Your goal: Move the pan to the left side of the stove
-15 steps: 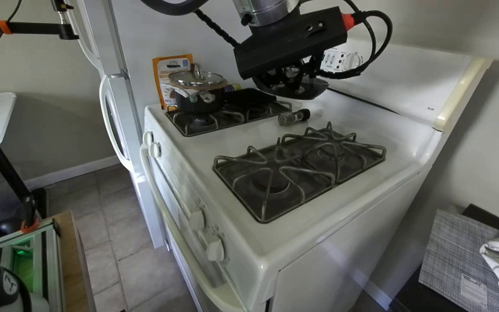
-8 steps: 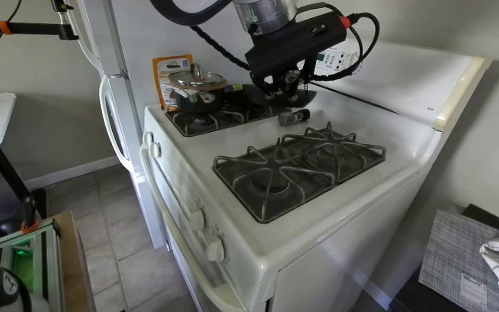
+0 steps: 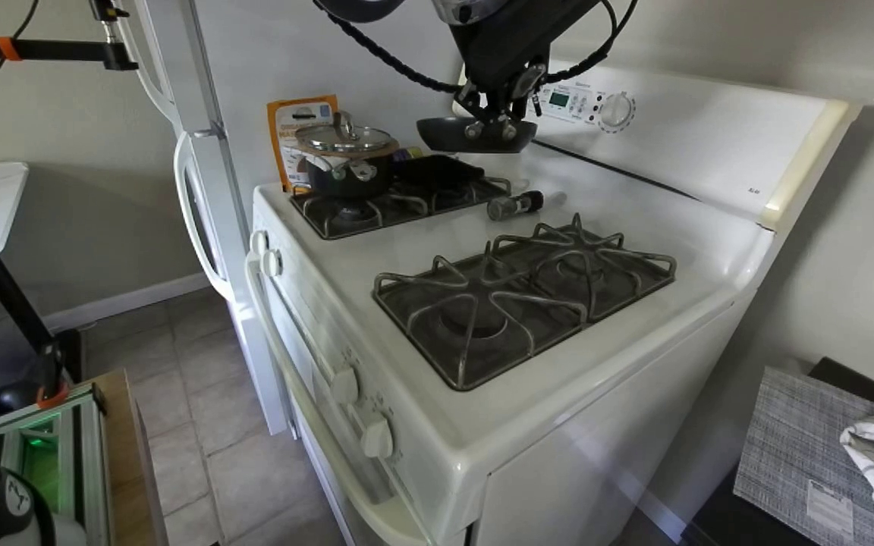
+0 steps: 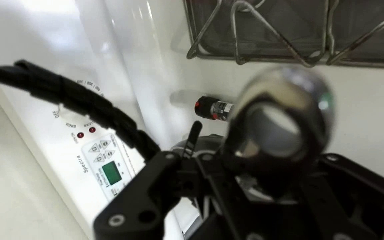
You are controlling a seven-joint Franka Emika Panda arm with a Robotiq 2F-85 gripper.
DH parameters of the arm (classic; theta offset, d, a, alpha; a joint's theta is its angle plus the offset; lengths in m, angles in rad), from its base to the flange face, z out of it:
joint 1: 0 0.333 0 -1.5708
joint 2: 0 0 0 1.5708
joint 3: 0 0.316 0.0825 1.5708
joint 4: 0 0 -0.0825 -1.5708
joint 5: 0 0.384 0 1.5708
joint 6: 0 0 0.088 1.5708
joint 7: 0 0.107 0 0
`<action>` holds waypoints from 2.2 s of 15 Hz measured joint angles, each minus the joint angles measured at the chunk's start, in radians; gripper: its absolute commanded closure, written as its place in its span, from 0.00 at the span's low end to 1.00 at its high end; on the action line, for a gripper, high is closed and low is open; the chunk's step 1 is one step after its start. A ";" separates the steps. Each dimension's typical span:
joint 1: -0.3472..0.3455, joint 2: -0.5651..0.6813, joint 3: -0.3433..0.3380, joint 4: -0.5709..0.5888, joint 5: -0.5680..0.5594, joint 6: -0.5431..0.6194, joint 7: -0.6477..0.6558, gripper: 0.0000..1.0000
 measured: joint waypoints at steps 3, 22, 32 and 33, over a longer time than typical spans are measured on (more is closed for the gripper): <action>0.034 0.050 0.000 0.053 0.106 0.000 -0.109 0.99; 0.066 0.316 0.030 0.301 0.420 -0.087 -0.597 0.99; 0.058 0.357 0.066 0.345 0.577 -0.087 -0.697 0.99; 0.058 0.363 0.067 0.345 0.580 -0.085 -0.706 0.99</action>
